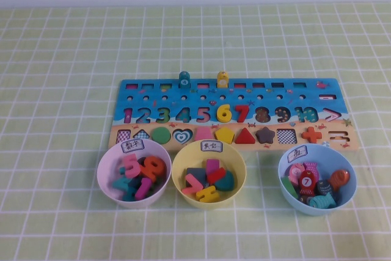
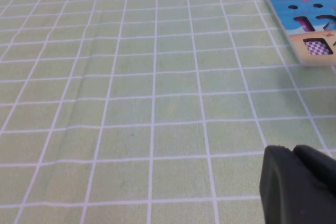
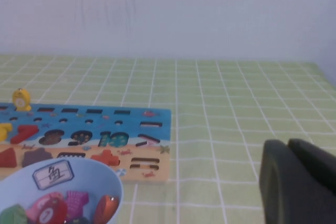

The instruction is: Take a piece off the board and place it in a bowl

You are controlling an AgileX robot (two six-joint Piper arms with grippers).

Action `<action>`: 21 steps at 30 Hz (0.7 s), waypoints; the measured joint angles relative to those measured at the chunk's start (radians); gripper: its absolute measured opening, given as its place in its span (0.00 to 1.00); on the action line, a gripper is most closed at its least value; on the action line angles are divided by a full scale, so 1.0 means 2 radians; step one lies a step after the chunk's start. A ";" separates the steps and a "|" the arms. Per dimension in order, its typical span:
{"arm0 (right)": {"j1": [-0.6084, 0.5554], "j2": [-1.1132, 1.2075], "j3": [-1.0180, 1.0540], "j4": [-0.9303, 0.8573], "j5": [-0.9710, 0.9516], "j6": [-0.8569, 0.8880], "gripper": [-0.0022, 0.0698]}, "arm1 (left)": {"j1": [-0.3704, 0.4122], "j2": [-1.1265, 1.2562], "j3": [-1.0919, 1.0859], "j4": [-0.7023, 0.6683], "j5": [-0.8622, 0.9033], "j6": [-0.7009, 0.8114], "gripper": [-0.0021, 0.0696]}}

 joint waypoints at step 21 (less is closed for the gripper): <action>0.000 -0.009 0.001 0.036 0.139 0.000 0.01 | 0.000 0.000 0.000 0.000 0.000 0.000 0.02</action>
